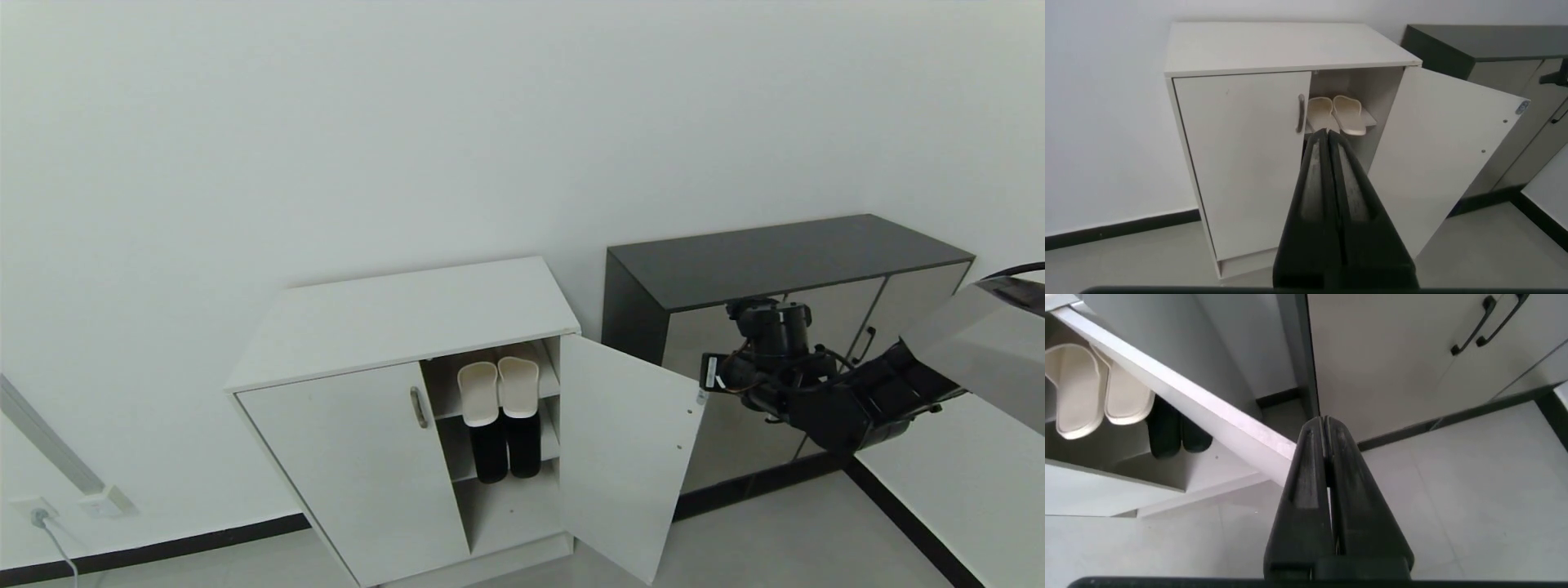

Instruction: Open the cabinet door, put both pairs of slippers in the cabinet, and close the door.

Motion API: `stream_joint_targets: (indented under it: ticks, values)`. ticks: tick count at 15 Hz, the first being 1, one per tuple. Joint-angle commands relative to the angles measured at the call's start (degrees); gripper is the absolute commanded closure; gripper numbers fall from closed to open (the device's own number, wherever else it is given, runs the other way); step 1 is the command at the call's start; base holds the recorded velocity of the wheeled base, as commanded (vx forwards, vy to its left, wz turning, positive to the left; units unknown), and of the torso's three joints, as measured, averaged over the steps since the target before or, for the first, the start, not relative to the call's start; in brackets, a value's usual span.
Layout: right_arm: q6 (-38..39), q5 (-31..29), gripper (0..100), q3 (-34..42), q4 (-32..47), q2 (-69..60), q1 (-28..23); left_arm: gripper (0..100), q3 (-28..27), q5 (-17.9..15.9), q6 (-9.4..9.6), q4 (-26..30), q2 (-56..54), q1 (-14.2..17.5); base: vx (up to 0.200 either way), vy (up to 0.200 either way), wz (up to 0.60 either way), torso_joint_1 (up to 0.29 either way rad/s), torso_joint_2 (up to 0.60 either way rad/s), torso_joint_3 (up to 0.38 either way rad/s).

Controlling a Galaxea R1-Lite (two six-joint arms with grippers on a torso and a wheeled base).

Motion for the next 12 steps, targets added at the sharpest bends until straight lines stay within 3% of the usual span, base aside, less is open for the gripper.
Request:
stream_joint_targets:
  ticks: [1, 12]
  values:
    - [0.45, -0.01, 100, -1.52, -0.93, 2.33, -0.05, 100, 0.01, 0.0, -0.01, 0.0, 0.09, 0.0, 0.0, 0.0, 0.0, 0.0, 0.0, 0.0]
    - [0.8, -0.1, 100, -4.86, -2.52, 7.42, -0.76, 100, 0.01, 0.0, -0.01, 0.0, 0.09, 0.0, 0.0, 0.0, 0.0, 0.0, 0.0, 0.0]
